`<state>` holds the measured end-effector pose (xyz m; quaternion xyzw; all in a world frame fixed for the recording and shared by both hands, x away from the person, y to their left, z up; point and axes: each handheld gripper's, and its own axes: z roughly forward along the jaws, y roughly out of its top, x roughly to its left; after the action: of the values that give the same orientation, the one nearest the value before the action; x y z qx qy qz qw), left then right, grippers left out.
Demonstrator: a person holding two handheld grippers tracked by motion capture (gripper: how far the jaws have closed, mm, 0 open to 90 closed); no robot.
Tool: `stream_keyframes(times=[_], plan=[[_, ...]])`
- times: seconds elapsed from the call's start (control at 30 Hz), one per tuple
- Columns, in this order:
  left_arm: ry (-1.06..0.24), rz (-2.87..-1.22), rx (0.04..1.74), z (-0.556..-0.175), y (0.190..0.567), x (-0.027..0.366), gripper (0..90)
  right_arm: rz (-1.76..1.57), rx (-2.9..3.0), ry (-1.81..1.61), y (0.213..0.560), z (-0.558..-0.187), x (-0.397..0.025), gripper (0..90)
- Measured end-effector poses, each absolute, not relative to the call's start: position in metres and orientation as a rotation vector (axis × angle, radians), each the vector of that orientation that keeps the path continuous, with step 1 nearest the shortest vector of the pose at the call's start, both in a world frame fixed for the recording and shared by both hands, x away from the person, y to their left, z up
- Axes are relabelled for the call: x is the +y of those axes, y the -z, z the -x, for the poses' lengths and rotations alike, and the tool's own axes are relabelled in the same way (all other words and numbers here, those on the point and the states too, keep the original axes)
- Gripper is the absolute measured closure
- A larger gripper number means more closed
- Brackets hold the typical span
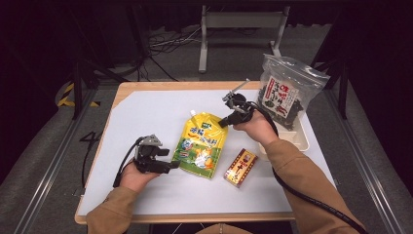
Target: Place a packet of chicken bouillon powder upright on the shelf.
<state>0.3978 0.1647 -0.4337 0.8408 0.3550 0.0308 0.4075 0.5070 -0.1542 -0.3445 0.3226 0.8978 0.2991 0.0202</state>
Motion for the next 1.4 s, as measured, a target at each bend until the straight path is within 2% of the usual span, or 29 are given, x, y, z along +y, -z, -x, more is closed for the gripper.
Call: stream_keyframes(times=[0.6, 1.0, 1.4], plan=[[-0.162, -2.03, 0.925, -0.396, 0.424, 0.181, 27.7, -0.734, 2.71, -1.02, 0.296, -0.465, -0.129, 90.0], [-0.172, -1.989, 0.912, -0.395, 0.423, 0.195, 18.6, -0.576, 2.682, -1.049, 0.277, -0.436, -0.115, 90.0], [-0.213, -1.981, 0.919, -0.393, 0.421, 0.194, 18.5, -0.454, 2.635, -1.032, 0.26, -0.415, -0.112, 90.0]])
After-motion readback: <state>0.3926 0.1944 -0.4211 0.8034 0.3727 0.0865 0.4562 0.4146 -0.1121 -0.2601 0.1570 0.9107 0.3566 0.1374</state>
